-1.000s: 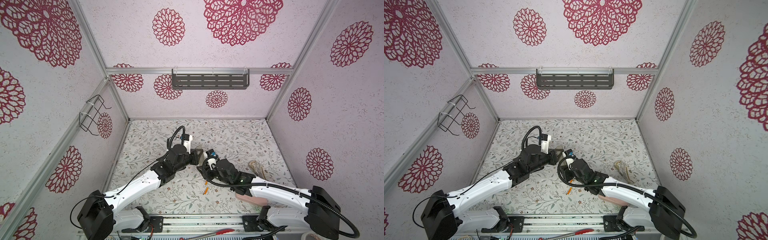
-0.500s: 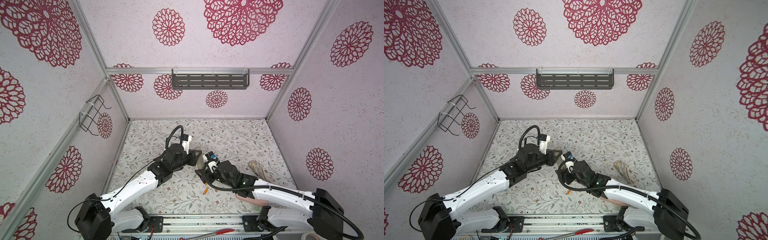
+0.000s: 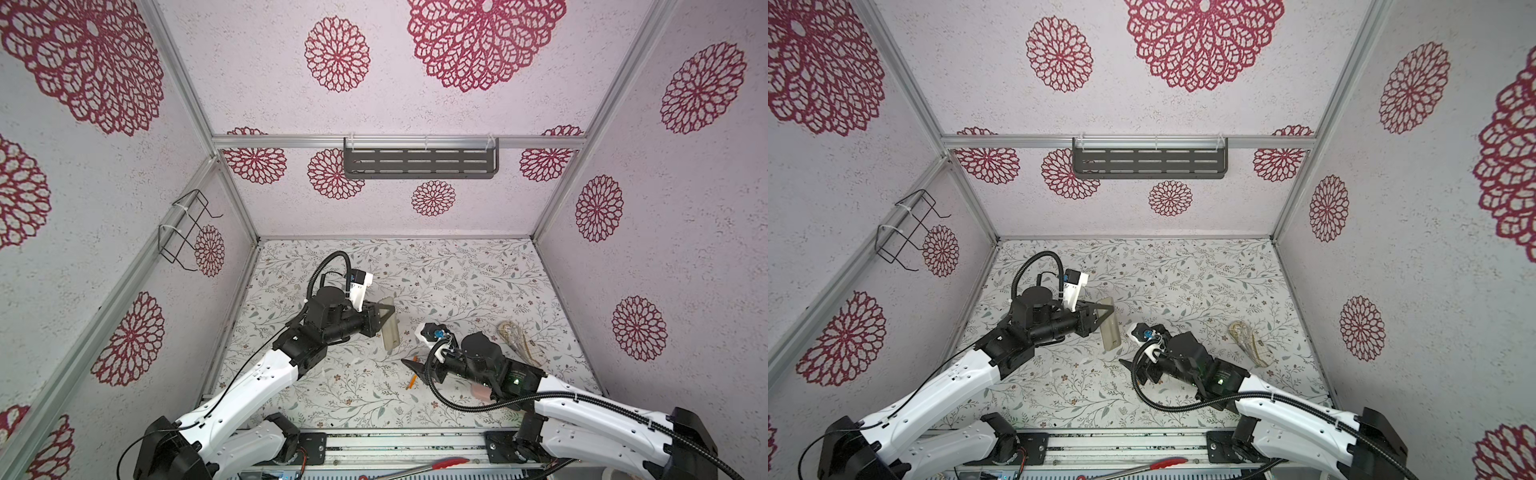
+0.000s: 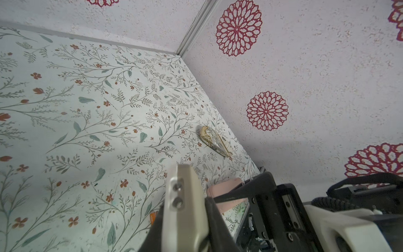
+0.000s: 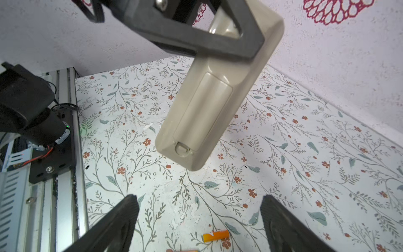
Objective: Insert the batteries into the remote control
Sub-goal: 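Open the right gripper and pull it back while the left holds the remote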
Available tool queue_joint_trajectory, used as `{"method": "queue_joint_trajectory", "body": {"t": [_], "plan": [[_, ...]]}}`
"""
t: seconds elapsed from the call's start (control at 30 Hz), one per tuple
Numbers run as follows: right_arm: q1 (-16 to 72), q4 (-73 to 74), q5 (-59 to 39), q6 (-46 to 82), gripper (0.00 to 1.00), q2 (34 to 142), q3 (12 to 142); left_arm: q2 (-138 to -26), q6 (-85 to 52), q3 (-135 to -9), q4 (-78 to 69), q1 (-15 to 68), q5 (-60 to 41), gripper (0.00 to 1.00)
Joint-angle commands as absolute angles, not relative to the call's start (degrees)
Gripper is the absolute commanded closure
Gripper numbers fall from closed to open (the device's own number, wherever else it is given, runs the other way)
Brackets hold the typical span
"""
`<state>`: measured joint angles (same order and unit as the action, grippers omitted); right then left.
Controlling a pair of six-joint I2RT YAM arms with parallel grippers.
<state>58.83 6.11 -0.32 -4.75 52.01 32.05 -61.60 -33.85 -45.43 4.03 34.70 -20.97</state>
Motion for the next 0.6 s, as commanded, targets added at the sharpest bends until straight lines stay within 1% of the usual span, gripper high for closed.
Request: {"method": "queue_joint_trajectory", "body": {"t": [0.0, 0.23, 0.57], "plan": [[59.62, 4.55, 0.99, -13.15, 0.09, 49.08, 33.15, -60.19, -32.56, -44.57, 4.92, 32.84, -26.47, 1.00], [63.15, 3.06, 7.41, -21.99, 0.11, 50.08, 36.21, -62.31, -35.89, -44.08, 5.60, 29.12, -33.78, 1.00], [65.91, 10.64, 8.09, -26.88, 0.13, 54.23, 37.81, -63.97, -41.14, -42.41, 2.26, 26.87, -42.07, 1.00]]}}
